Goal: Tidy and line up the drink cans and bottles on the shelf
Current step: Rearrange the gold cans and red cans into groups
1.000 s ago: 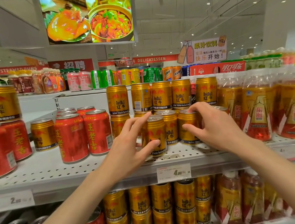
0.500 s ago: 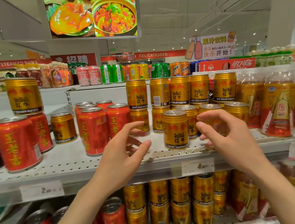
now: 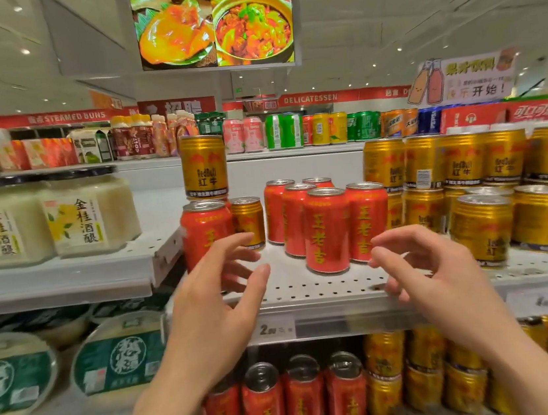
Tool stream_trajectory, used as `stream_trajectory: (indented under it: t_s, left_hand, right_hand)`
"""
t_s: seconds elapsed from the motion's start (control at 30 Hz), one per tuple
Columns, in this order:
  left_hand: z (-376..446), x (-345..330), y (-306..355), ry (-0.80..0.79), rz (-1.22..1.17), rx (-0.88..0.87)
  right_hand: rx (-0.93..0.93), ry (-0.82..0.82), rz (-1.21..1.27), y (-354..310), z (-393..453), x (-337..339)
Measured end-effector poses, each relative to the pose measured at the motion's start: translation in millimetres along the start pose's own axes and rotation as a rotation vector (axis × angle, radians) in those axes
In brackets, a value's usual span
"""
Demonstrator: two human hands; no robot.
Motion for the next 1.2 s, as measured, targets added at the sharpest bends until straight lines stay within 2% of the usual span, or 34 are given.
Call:
stream_trajectory:
  t_s: [0.23,0.37,0.53,0.7,0.87,1.2]
  left_hand:
    - [24,65,12,-0.051,0.454,-0.194]
    - [49,83,5,-0.12,0.6,-0.195]
    - [64,82,-23,-0.272,0.492,-0.096]
    - [65,82,-27,-0.227,0.448,-0.092]
    - [63,81,-29,-0.197,0.456,-0.098]
    - [60,82,-27,-0.158,0.446,-0.055]
  right_hand:
    - [0.141,-0.129,-0.214,-75,60,-46]
    - [0.203,-0.225,-0.384,-105,107,-70]
    - [0.244,-0.286,-0.404,-120,168,-96]
    - [0.253,-0.326,-0.332,-131,199,-118]
    - [0.161,-0.434,-0.245,-127,205,-139]
    - [0.14,-0.308,-0.106,-121,192,-118]
Point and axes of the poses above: each hand's wrist, its own z-axis towards the middle knuckle, its own x-axis out of the back of the hand, y = z × x, the point moved 8 cm from there along z, towards the middle knuckle, and after that the axes turned 10 degrees about -y, right-handed, at the moved point
